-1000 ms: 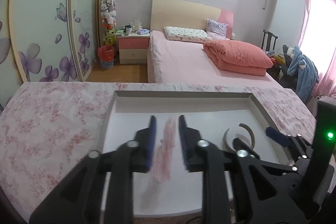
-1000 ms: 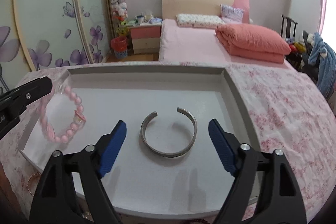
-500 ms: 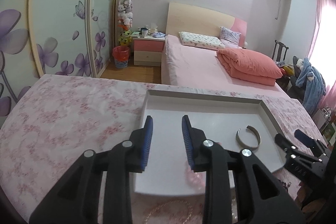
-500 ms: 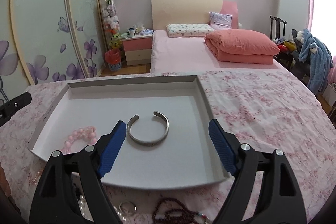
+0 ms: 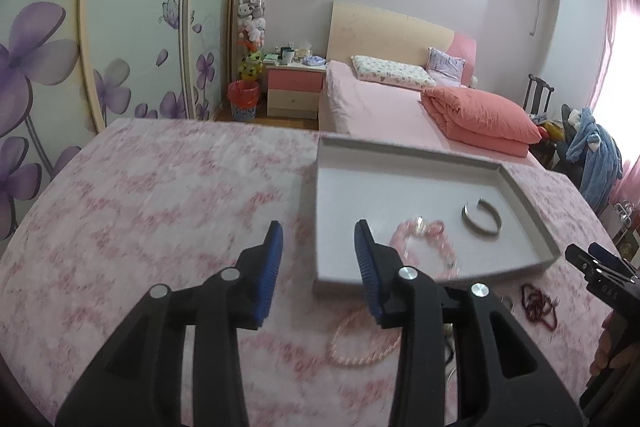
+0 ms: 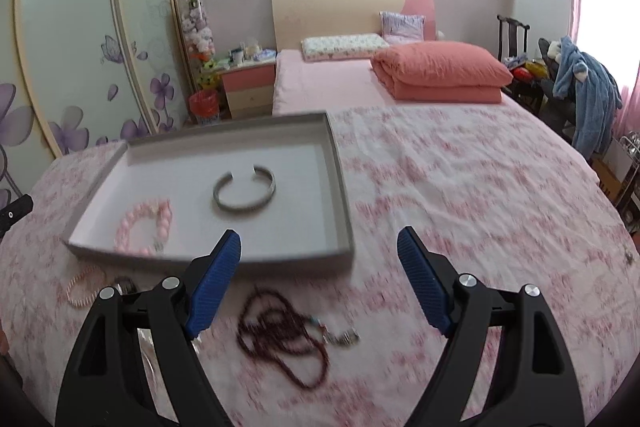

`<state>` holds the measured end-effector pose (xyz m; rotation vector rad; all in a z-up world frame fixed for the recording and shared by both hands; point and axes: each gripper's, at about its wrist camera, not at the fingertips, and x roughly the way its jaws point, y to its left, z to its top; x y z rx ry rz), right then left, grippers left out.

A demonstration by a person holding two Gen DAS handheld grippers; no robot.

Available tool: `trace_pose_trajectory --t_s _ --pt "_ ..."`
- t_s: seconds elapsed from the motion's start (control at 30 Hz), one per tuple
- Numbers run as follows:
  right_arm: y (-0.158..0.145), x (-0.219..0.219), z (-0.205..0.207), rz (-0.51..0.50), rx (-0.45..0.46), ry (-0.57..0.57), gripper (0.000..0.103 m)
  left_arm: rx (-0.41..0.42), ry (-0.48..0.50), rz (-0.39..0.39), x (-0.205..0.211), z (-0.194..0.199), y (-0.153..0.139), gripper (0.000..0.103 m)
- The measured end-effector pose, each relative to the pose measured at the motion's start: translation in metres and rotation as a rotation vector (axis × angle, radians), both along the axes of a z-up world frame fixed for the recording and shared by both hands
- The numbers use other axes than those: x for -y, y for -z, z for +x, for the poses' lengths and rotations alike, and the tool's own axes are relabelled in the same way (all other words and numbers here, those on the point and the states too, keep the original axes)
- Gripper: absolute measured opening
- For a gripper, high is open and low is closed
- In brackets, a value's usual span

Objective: Organize jewelry
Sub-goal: 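Release both items in the tray and withdraw both tools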

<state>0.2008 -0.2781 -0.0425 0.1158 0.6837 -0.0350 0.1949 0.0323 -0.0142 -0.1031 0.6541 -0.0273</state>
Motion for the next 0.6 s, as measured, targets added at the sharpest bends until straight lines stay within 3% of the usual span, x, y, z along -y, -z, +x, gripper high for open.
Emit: trace_pose_trajectory --t_s 0.17,0.4,0.6 --pt "0.012 0.004 -0.020 0.056 -0.067 -0.058 0.072 -0.040 0.011 -0.002 -0.009 -0.018 0.014 0.040" --pt "0.022 -0.043 -0.062 0.105 -0.117 -0.249 0.072 -0.064 0.008 0.001 -0.012 -0.027 0.024 0.040" --pt "0.028 -0.103 -0.078 0.053 -0.165 -0.399 0.083 -0.056 -0.017 -0.010 -0.021 -0.029 0.021 0.043"
